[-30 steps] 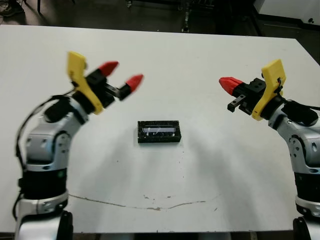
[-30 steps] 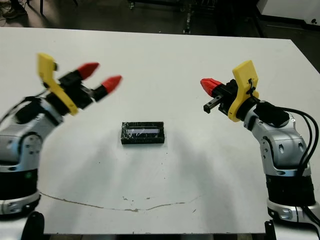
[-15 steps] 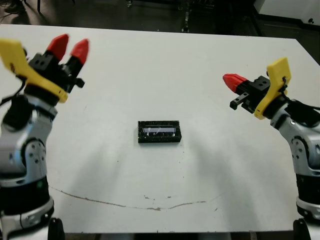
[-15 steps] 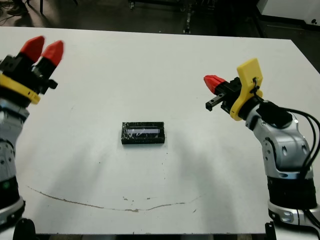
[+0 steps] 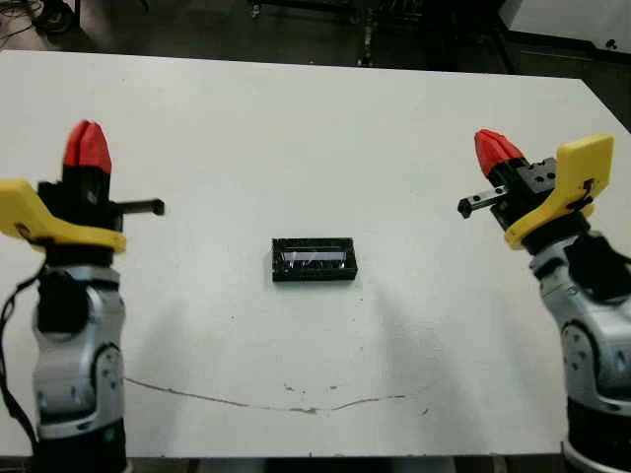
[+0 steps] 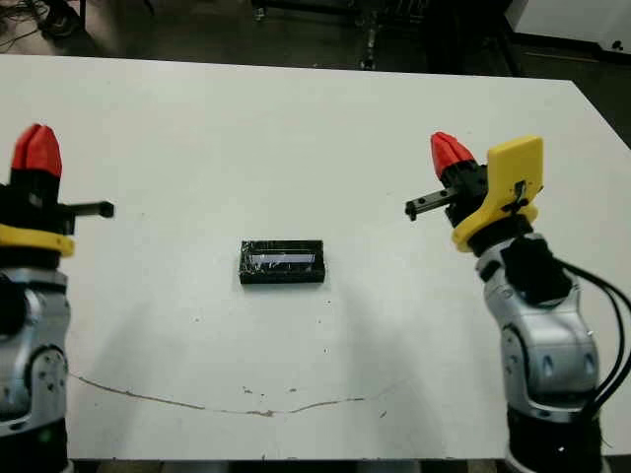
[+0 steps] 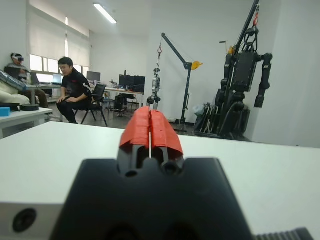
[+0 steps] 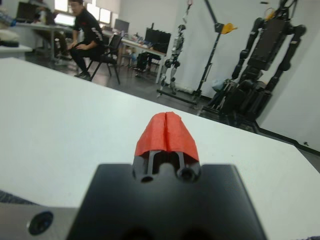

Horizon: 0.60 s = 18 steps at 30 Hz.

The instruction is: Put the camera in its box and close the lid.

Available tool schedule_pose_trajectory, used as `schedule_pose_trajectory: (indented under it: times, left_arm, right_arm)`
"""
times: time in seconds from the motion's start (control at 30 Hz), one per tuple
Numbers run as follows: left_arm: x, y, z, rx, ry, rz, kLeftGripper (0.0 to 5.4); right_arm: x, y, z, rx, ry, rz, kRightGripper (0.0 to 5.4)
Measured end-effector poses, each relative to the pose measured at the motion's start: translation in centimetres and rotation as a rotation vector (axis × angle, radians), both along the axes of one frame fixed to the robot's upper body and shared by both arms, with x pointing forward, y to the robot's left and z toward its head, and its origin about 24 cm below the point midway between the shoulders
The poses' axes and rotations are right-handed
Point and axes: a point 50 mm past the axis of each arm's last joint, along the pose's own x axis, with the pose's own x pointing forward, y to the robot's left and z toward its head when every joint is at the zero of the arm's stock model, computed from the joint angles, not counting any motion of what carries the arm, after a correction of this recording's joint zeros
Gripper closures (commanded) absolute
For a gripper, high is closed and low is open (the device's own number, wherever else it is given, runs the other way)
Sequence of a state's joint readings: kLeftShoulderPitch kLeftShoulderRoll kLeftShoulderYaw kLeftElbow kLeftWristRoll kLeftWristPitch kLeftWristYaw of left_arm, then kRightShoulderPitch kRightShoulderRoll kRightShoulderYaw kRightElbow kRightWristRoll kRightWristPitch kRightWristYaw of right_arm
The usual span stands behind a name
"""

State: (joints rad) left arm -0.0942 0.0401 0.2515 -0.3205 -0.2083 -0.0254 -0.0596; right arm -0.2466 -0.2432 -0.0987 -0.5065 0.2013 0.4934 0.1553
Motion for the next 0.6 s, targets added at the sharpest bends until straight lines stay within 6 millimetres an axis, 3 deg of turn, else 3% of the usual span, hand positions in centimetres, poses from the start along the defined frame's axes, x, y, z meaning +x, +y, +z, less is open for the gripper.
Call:
schedule_pose_trajectory:
  times: [0.4, 0.6]
  left_arm:
    - [-0.5, -1.2, -2.3, 0.123, 0.079, -0.12, 5.38]
    - [-0.6, -1.4, -2.2, 0.172, 0.115, -0.142, 5.24]
  right_arm:
    - [-0.2, 0.8, -1.2, 0.044, 0.028, -0.074, 5.4]
    - [0.0, 0.7, -1.5, 0.052, 0.035, -0.102, 5.4]
